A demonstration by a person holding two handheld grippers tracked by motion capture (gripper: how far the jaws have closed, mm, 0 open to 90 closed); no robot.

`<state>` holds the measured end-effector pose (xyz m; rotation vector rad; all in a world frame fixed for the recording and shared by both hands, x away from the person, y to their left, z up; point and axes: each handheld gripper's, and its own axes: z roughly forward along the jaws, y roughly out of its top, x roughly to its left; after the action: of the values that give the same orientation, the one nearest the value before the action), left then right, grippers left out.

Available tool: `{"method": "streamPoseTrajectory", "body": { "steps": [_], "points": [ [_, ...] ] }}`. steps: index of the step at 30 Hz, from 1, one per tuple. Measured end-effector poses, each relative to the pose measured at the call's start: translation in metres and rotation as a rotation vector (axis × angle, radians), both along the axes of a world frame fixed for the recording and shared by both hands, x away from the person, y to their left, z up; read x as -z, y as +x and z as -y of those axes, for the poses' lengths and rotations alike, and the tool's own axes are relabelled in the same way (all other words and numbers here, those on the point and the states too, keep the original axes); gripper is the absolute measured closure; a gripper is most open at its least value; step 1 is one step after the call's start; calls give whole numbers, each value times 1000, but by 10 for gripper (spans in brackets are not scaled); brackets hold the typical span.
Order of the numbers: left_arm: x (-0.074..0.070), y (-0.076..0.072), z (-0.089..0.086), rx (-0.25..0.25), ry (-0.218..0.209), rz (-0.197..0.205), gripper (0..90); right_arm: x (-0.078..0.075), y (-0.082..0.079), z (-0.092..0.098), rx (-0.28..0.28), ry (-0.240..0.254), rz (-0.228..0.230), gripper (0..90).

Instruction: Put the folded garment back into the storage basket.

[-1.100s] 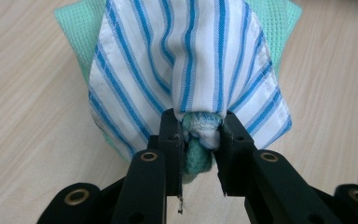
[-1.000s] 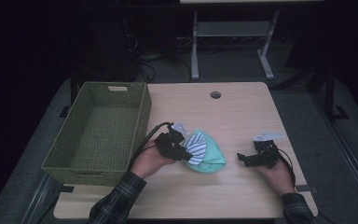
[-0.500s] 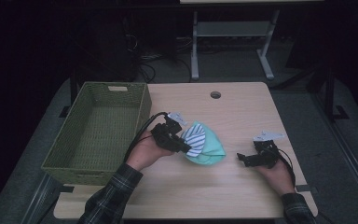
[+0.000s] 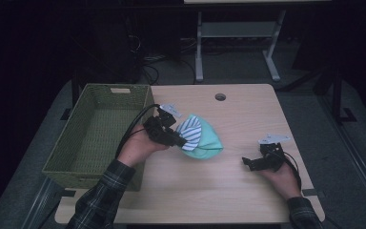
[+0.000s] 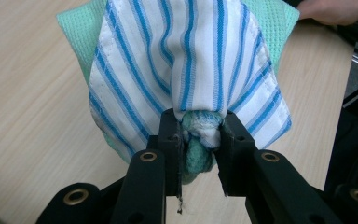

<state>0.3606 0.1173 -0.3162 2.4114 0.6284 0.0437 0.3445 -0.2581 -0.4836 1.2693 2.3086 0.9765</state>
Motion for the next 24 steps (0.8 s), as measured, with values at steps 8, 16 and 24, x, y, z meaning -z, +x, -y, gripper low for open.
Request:
{"method": "streamPoseTrajectory", "body": {
  "steps": [8, 16, 24],
  "points": [
    [-8, 4, -17, -44, 7, 16, 732, 0, 0, 0, -1, 0, 1, 22],
    [-18, 9, -39, -110, 6, 34, 732, 0, 0, 0, 0, 2, 2, 22],
    [-23, 10, -65, -187, -5, 48, 732, 0, 0, 0, 3, 1, 3, 21]
  ]
}}
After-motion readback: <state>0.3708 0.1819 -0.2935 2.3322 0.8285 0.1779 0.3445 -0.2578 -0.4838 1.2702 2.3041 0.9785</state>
